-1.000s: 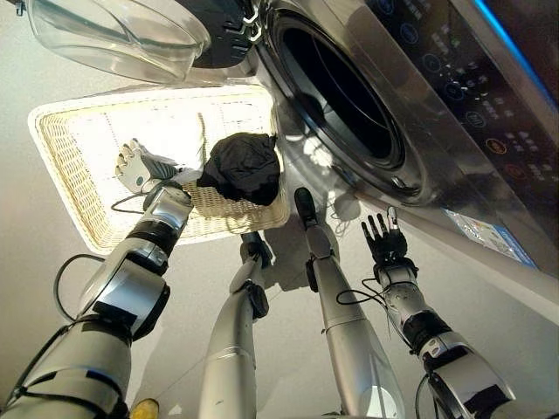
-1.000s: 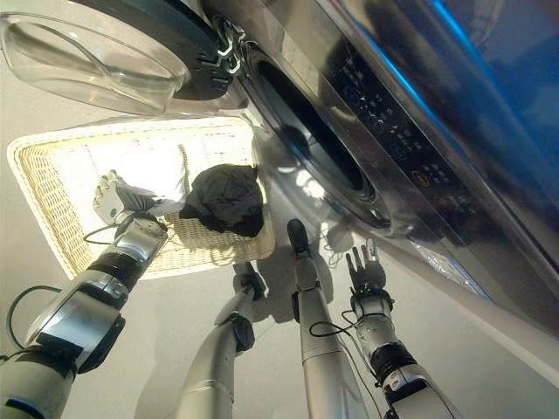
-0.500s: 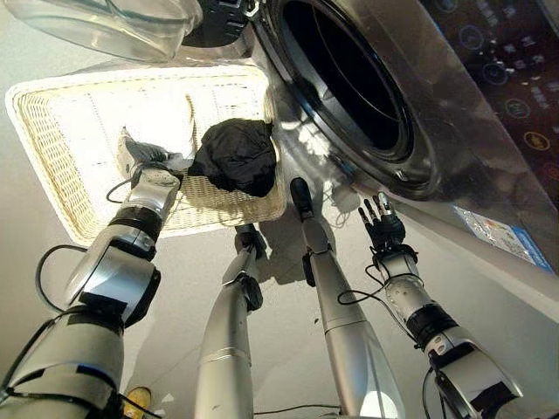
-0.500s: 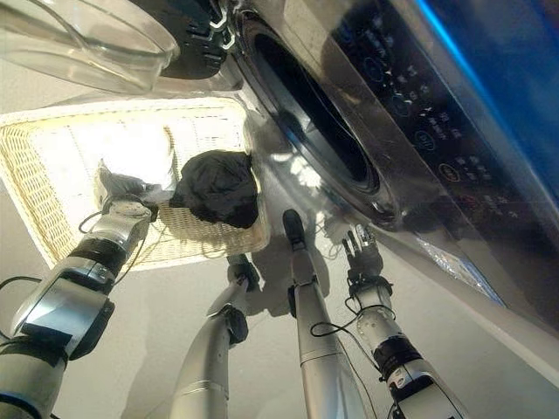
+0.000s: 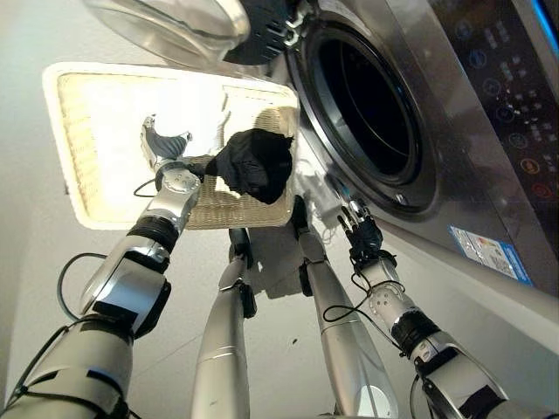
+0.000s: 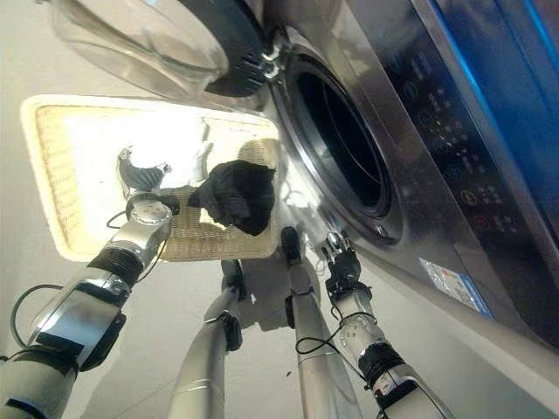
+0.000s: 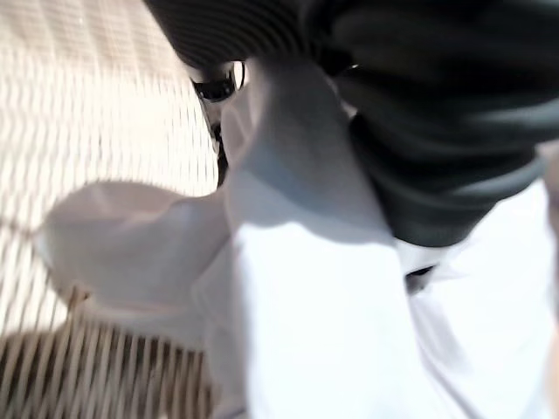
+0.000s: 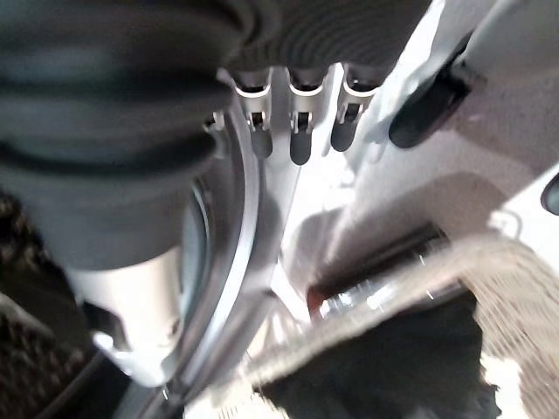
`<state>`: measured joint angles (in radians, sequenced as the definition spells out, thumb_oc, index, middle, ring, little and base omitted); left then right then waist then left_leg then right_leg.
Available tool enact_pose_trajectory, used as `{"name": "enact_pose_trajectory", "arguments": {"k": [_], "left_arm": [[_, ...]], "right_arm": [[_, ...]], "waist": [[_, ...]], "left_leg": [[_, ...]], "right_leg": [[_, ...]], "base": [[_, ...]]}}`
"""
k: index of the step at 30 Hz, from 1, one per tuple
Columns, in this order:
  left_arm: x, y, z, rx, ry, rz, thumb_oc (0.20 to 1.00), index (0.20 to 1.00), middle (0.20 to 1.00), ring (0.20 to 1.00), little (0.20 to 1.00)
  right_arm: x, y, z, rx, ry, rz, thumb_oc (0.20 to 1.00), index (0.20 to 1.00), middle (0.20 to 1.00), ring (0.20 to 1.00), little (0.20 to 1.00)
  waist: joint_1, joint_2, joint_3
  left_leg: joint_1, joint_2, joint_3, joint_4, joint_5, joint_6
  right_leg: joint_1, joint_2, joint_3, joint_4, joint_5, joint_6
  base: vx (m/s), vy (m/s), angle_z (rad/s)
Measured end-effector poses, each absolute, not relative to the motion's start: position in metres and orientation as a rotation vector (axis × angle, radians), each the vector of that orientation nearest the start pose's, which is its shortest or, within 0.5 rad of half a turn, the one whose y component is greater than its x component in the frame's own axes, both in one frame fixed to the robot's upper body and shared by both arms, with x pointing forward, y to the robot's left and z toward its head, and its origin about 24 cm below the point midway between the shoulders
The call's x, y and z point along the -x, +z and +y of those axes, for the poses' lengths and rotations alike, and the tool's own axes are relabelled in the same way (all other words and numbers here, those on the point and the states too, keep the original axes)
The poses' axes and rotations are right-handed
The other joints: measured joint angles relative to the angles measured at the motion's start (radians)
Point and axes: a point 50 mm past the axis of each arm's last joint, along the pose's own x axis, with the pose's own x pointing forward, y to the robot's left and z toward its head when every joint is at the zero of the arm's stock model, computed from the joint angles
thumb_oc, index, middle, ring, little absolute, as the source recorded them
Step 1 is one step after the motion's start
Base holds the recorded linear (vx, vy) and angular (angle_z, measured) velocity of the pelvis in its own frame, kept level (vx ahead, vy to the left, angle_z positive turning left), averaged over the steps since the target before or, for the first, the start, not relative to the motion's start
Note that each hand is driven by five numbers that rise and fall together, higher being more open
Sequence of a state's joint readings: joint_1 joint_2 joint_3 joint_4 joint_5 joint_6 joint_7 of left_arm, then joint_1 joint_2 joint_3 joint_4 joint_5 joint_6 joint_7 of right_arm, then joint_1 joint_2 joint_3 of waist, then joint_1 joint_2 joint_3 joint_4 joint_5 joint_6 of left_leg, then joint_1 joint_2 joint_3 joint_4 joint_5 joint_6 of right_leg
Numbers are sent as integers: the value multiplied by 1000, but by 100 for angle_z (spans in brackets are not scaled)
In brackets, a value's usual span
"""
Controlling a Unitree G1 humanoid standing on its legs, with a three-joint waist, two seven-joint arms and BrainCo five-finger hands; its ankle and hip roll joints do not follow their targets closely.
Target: Put the clothes into the washing machine.
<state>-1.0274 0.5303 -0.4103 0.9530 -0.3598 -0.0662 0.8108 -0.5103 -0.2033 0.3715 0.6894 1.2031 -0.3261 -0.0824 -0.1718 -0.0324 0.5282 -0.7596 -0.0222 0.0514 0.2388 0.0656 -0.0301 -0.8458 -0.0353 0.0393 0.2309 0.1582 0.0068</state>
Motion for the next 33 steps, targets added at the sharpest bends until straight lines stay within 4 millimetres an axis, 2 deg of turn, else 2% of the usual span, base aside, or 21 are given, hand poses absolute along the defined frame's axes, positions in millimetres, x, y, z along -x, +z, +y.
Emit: {"name": "enact_pose_trajectory", "arguments": {"k": [5, 8, 10, 11, 15, 16, 17, 21, 22, 25, 27, 28, 31, 33], "left_arm": [[-379, 161, 255, -347, 819, -181, 200, 200, 200, 200, 200], [-369, 144, 256, -340, 790, -180, 200, 200, 200, 200, 200], [-367, 140, 251, -327, 748, -191, 200, 200, 200, 200, 200], [-366, 140, 249, -323, 732, -198, 200, 200, 200, 200, 200], [-365, 153, 226, -260, 501, -316, 200, 200, 200, 200, 200], [-365, 153, 226, -260, 501, -316, 200, 200, 200, 200, 200], [-360, 155, 214, -240, 398, -357, 200, 200, 200, 200, 200], [-349, 153, 194, -216, 206, -394, 200, 200, 200, 200, 200], [-347, 153, 187, -220, 123, -401, 200, 200, 200, 200, 200], [-347, 153, 187, -220, 123, -401, 200, 200, 200, 200, 200], [-345, 154, 178, -207, -16, -401, 200, 200, 200, 200, 200], [-345, 154, 178, -207, -16, -401, 200, 200, 200, 200, 200], [-320, 169, 136, -96, -364, -477, 200, 200, 200, 200, 200], [-320, 169, 136, -96, -364, -477, 200, 200, 200, 200, 200]], "right_arm": [[-337, 36, -137, -704, -44, 82, 1000, 1000, 1000, 1000, 1000], [-338, 44, -130, -642, 11, 52, 1000, 1000, 1000, 1000, 1000], [-337, 51, -124, -605, 55, 21, 1000, 1000, 1000, 1000, 1000], [-338, 55, -123, -592, 69, 7, 1000, 1000, 1000, 1000, 1000], [-334, 83, -100, -316, 253, -119, 1000, 1000, 1000, 1000, 1000], [-334, 83, -100, -316, 253, -119, 1000, 1000, 1000, 1000, 1000], [-332, 93, -90, -222, 316, -170, 1000, 1000, 1000, 1000, 1000], [-331, 106, -78, -96, 397, -217, 1000, 1000, 1000, 1000, 1000], [-333, 107, -77, -52, 406, -211, 1000, 1000, 1000, 1000, 1000], [-333, 107, -77, -52, 406, -211, 1000, 1000, 1000, 1000, 1000], [-337, 112, -76, 36, 420, -206, 1000, 1000, 1000, 1000, 1000], [-337, 112, -76, 36, 420, -206, 1000, 1000, 1000, 1000, 1000], [-346, 126, -86, 278, 427, -236, 1000, 1000, 1000, 1000, 1000], [-346, 126, -86, 278, 427, -236, 1000, 1000, 1000, 1000, 1000]], "waist": [[49, 1, 0], [86, 3, 1], [106, 3, 1], [113, 3, 1], [141, 5, 2], [141, 5, 2], [155, 5, 2], [185, 8, 3], [192, 9, 4], [192, 9, 4], [216, 9, 4], [216, 9, 4], [237, 20, 7], [237, 20, 7]], "left_leg": [[78, 20, -37, -77, 37, -27], [125, 27, -56, -126, 59, -42], [143, 33, -62, -142, 64, -45], [146, 33, -64, -143, 65, -46], [174, 34, -94, -153, 73, -49], [174, 34, -94, -153, 73, -49], [187, 34, -100, -153, 70, -53], [199, 36, -116, -151, 70, -57], [198, 37, -119, -151, 71, -59], [198, 37, -119, -151, 71, -59], [198, 35, -125, -153, 74, -61], [198, 35, -125, -153, 74, -61], [215, 32, -137, -163, 81, -58], [215, 32, -137, -163, 81, -58]], "right_leg": [[78, 15, -50, -53, 5, -8], [114, 21, -78, -64, -2, -23], [131, 25, -89, -66, -5, -26], [134, 25, -91, -66, -8, -30], [168, 25, -120, -65, -15, -40], [168, 25, -120, -65, -15, -40], [181, 23, -130, -60, -21, -44], [198, 23, -146, -56, -31, -50], [198, 24, -147, -56, -33, -52], [198, 24, -147, -56, -33, -52], [199, 22, -155, -54, -33, -51], [199, 22, -155, -54, -33, -51], [221, 16, -165, -61, -34, -51], [221, 16, -165, -61, -34, -51]], "base": [[-68, -88, 13], [-56, -65, 13], [-44, -96, 13], [-54, -120, 8], [-17, -94, 15], [-21, -159, 14], [-30, -108, 5], [-14, -100, 11], [-3, -21, 3], [1, -6, 1], [0, -39, 6], [2, -22, 7], [13, -1, 12], [2, -1, 2]]}}
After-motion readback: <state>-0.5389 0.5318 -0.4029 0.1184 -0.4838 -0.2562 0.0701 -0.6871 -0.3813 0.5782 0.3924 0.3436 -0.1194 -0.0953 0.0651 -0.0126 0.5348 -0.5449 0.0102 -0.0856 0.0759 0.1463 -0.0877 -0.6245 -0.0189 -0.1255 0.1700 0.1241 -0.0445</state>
